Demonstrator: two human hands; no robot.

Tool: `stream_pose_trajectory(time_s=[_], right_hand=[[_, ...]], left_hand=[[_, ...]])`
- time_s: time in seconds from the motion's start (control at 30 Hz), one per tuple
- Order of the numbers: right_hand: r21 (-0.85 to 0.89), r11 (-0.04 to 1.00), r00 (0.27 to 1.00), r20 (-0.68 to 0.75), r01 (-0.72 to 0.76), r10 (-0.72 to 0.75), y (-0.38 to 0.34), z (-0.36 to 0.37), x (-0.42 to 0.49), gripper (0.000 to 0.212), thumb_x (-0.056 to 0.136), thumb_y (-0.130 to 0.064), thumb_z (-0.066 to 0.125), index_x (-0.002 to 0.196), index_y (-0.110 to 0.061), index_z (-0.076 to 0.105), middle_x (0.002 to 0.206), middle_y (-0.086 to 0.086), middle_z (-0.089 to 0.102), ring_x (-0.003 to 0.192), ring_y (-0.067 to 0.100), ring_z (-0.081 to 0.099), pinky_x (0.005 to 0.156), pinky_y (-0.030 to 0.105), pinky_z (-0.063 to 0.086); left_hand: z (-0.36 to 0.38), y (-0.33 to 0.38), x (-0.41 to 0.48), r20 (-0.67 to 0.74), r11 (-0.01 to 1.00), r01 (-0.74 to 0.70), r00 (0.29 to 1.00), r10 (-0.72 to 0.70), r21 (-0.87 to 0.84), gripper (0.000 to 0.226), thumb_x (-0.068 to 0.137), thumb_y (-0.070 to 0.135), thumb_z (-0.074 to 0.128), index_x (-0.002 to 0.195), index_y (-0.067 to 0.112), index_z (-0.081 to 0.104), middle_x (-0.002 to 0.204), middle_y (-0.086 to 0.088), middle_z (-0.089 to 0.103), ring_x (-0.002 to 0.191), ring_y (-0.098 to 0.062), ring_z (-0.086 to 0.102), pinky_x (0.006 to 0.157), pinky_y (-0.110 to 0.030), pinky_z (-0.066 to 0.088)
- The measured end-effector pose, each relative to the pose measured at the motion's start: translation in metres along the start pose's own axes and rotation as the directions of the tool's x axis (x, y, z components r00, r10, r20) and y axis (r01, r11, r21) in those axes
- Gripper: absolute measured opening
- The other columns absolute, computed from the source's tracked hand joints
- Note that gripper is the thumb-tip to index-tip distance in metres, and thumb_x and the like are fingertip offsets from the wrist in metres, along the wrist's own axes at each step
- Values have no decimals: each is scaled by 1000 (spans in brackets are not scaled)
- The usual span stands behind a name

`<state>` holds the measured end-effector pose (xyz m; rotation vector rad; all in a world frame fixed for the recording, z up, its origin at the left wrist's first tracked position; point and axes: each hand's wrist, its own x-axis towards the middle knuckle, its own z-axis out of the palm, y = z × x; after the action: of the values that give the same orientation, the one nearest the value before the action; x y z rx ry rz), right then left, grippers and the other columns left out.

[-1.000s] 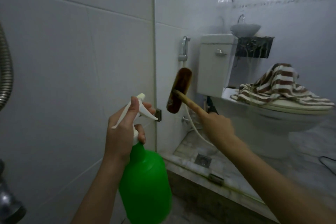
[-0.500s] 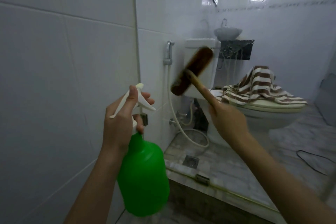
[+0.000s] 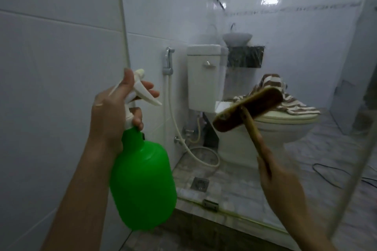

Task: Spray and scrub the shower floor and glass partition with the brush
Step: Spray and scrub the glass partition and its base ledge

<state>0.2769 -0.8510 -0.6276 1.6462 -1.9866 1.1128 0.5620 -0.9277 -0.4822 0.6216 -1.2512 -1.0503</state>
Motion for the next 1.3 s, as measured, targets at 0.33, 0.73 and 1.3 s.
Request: stream_pose_trajectory(time_s=[0.33,0.73,1.3], right_hand=[[113,988,977,-197,109,-86,-40,-5,99,56,103,-26,40,152,-33,14,54,-1,44,40,7,38,39,14,28],[109,991,954,-296,81,-45,-33,-35,122,53,103,-26,39,151,-29,18,61,3,49,47,15,49,43,20,40],[188,978,908,-385,-96,163,52,-46,27,55,103,-27,37,151,-40,15,56,1,38,43,8,41,36,18,33]], left_hand=[[23,-49,-13,34,997,41,998,-43,63,45,100,43,50,103,4,72,96,-19,75,32,-13,41,37,-22,37],[52,-56,-18,112,1000,16,994,-17,12,49,97,49,50,97,5,72,95,-14,77,33,-13,41,38,-23,37],[99,-82,-28,203,999,43,978,-37,-24,45,98,45,48,88,9,74,86,-7,79,32,-13,39,40,-24,35]])
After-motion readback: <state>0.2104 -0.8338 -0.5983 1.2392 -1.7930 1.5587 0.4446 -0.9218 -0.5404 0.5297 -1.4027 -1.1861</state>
